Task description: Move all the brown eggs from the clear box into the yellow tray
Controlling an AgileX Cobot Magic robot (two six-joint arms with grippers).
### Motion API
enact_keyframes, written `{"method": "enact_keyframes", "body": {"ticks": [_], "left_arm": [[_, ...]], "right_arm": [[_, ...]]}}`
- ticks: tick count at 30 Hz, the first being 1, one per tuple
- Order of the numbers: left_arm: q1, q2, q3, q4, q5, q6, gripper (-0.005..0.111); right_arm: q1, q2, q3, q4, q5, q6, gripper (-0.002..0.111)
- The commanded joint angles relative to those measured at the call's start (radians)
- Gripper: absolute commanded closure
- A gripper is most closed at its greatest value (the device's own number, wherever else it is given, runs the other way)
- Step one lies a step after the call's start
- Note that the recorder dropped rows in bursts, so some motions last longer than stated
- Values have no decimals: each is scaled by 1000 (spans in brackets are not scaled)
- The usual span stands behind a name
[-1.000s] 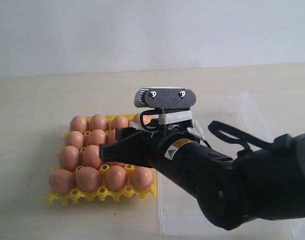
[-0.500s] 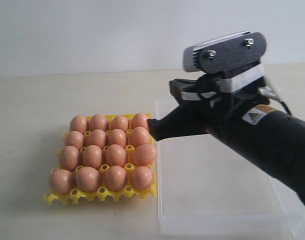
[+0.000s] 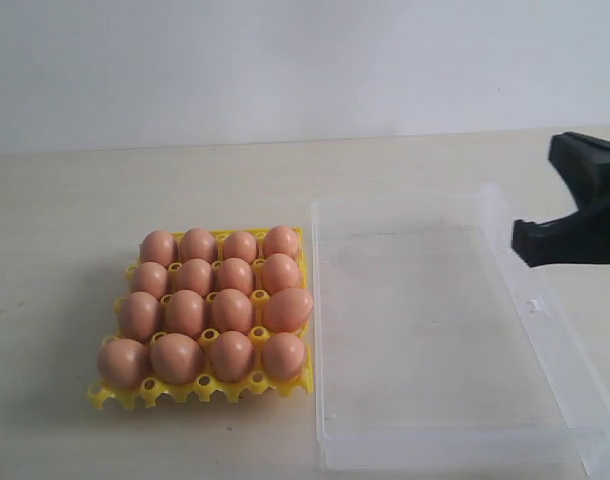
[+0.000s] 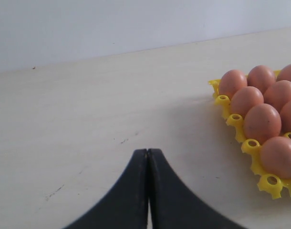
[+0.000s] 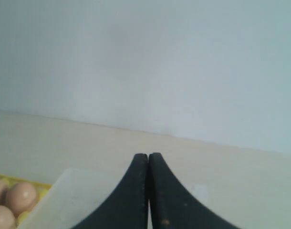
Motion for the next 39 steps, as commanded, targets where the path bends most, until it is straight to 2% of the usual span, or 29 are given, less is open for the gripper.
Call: {"method": "enact_keyframes", "body": {"ticks": [1,6,10,12,18,25,32,33,35,39], "left_arm": [[-3,2,-4,-2,-12,-4,107],[-3,2,-4,-2,-12,-4,107],[-3,2,-4,-2,-12,-4,107],[-3,2,-4,-2,-12,-4,107],[-3,2,-4,-2,-12,-4,107],[-3,2,-4,-2,-12,-4,107],[-3,2,-4,-2,-12,-4,107],[-3,2,-4,-2,-12,-4,107],[-3,2,-4,-2,-12,-4,107],[-3,2,-4,-2,-12,-4,107]], "right_arm": [[-92,-134,68,-61,78,53,108],[-177,-281,117,-153,391,553,108],[-255,-355,142,-203,482,718,108],[-285,-380,142,-253,489,723,108],[-285,-468,142,-326,507,725,108],[-294,-573,142,-318,514,725,108],[-440,-734,288,-579,513,693,108],[-457,-767,288,-622,534,680,108],[-480,-832,288,-685,692,682,108],[-511,-933,288,-690,804,689,108]]}}
